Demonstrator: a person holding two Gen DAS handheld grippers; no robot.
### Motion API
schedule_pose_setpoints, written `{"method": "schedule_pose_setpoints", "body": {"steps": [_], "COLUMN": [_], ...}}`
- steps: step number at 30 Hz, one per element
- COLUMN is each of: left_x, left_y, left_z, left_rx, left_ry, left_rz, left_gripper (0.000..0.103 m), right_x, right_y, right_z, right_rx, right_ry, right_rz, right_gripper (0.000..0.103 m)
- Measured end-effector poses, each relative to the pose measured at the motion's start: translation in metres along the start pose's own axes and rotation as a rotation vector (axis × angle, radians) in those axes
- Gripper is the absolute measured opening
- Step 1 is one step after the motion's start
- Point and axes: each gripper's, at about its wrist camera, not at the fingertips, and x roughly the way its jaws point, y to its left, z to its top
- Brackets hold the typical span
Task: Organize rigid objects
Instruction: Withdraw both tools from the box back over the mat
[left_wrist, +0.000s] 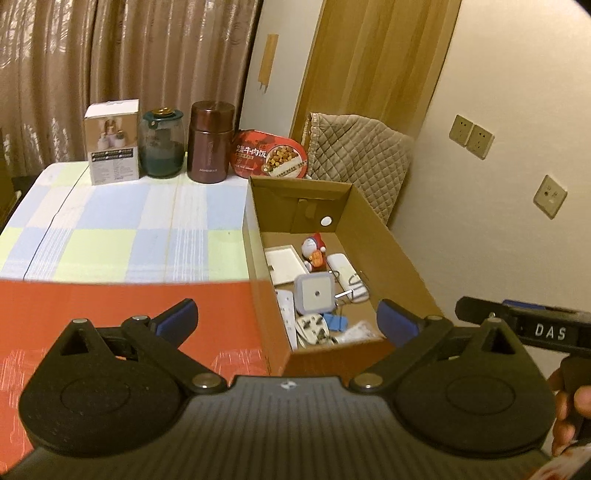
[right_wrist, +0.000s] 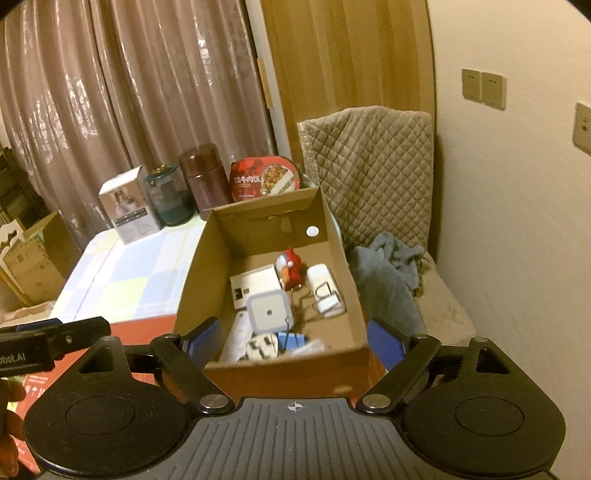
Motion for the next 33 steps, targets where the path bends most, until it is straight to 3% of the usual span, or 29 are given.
{"method": "schedule_pose_setpoints", "body": {"steps": [6, 16, 33], "left_x": [-0.031, -0.078, -0.130], "left_y": [-0.003, 0.001, 0.003], "left_z": [-0.020, -0.053, -0.097], "left_rx": [0.004, -0.001, 0.024], "left_ry": [0.005, 0.008, -0.023], "left_rz": [0.034, 0.026, 0.044], "left_gripper": [0.101, 0.101, 0.102], "right_x": [-0.032, -0.076, -0.122], "right_y": [0.008, 0.025, 0.057], "right_z": [-0.027, -0.063, -0.105], "right_rx": [-0.042, -0.092, -0.129], "right_ry": [0.003, -0.015, 0.000], "right_rz": [-0.032, -0.035, -0.025], "right_gripper": [0.084, 0.084, 0.084]}}
